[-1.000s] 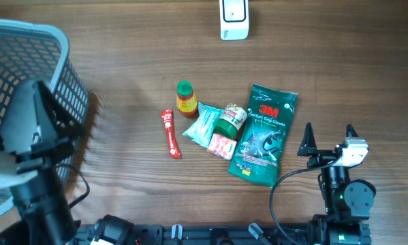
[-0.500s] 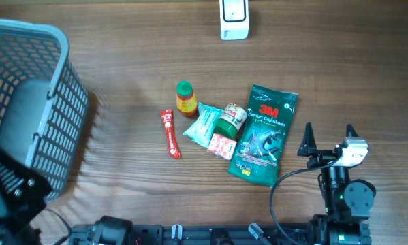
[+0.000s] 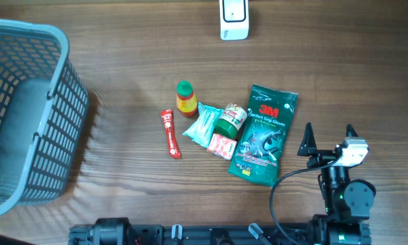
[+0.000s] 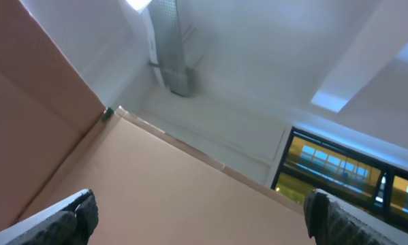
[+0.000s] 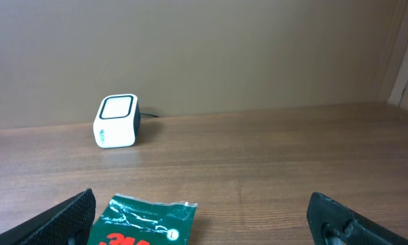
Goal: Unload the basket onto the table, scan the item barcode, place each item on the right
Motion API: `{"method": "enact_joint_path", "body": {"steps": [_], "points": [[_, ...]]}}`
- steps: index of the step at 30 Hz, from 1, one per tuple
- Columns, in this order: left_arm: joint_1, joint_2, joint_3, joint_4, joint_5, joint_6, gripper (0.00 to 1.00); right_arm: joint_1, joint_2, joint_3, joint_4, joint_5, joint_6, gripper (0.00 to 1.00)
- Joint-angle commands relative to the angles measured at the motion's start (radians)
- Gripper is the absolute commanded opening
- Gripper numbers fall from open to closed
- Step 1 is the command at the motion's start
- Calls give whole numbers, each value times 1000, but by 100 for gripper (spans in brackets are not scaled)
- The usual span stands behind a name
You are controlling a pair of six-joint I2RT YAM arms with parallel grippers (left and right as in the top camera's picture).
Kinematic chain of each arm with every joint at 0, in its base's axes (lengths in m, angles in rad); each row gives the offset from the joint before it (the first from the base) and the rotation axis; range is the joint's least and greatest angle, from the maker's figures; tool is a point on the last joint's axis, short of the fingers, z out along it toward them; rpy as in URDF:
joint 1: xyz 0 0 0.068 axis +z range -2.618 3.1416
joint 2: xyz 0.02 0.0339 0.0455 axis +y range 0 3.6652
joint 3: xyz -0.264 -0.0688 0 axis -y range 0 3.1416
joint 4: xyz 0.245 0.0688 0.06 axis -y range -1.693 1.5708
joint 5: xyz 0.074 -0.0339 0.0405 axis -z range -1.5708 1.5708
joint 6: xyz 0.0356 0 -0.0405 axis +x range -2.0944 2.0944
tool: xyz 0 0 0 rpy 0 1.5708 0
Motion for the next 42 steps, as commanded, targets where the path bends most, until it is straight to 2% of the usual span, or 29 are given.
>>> {"method": "enact_joint_path", "body": {"steps": [1,5,8,11,15,18,26,28,29,31,33,36,39,40,42], "points": [[9,-5,-7,-4,84,-51,100,-1,-5,-1,2,-8,14,99],[9,-5,-7,-4,89,-62,100,-1,-5,-1,2,-8,14,100],[9,-5,-7,-59,81,-61,100,-1,-5,-1,2,-8,14,100],[9,-5,-7,-210,29,-62,100,-1,-5,-1,2,-8,14,100],[9,-5,-7,-570,0,-66,100,-1,-5,-1,2,-8,14,100],[9,-5,-7,-779,0,-66,100,-1,-5,-1,2,-8,14,100],[9,-5,-7,-1042,64,-65,100,-1,-5,-1,3,-18,28,100],[9,-5,-7,-1088,65,-66,100,-1,-5,-1,5,-35,138,100],[9,-5,-7,-1089,80,-66,100,-1,-5,-1,5,-48,262,100],[9,-5,-7,-1089,237,-65,100,-1,-5,-1,19,-176,565,100],[9,-5,-8,-1095,323,-61,100,-1,-5,-1,27,-275,665,100],[8,-5,-23,-1104,375,-55,100,-1,-5,-1,35,-416,834,100],[8,-5,-41,-1088,419,15,100,-1,-5,-1,38,-515,1014,100],[8,-5,-44,-1086,419,15,100,-1,-5,-1,48,-542,1025,100],[8,-4,-45,-1086,419,14,100,-1,-5,1,90,-644,938,100]]}}
